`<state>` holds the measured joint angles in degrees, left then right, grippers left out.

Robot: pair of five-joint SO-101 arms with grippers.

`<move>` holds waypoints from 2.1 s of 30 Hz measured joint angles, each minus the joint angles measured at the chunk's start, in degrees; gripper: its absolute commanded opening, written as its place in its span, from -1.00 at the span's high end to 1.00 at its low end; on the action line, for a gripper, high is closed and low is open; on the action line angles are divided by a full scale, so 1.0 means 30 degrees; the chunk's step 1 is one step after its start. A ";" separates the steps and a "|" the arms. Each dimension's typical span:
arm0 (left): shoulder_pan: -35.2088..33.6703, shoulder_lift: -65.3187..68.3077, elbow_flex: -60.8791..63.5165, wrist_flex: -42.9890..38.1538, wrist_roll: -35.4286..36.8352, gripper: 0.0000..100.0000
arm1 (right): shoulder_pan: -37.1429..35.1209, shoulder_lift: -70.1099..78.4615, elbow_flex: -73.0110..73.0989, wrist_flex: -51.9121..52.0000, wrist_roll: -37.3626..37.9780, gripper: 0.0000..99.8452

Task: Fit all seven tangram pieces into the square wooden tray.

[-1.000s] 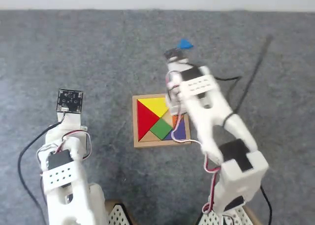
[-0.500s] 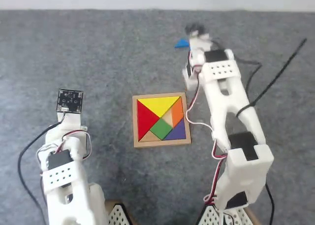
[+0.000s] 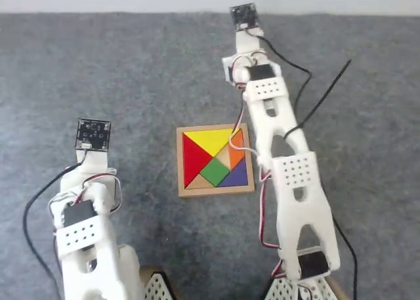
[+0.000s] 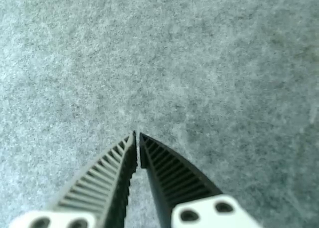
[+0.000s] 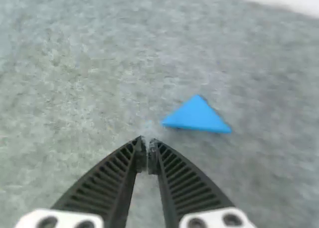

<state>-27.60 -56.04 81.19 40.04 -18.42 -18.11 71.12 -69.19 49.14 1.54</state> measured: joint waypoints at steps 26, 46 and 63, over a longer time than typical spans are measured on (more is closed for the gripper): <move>0.9875 1.8667 -2.4908 0.4982 0.4747 0.97 | 0.7326 -0.4484 -0.7297 1.7172 0.5363 0.99; 1.1956 4.5744 -5.5678 0.1758 0.5187 0.94 | 1.0081 -0.8615 0.6418 1.5824 0.5538 0.98; 1.2220 4.5714 -5.7788 0.6242 0.2432 0.98 | 0.8352 -1.0637 0.7267 1.5736 0.5568 0.98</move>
<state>9.05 81.10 -92.18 58.77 -11.12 6.95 39.21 -47.38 96.35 18.24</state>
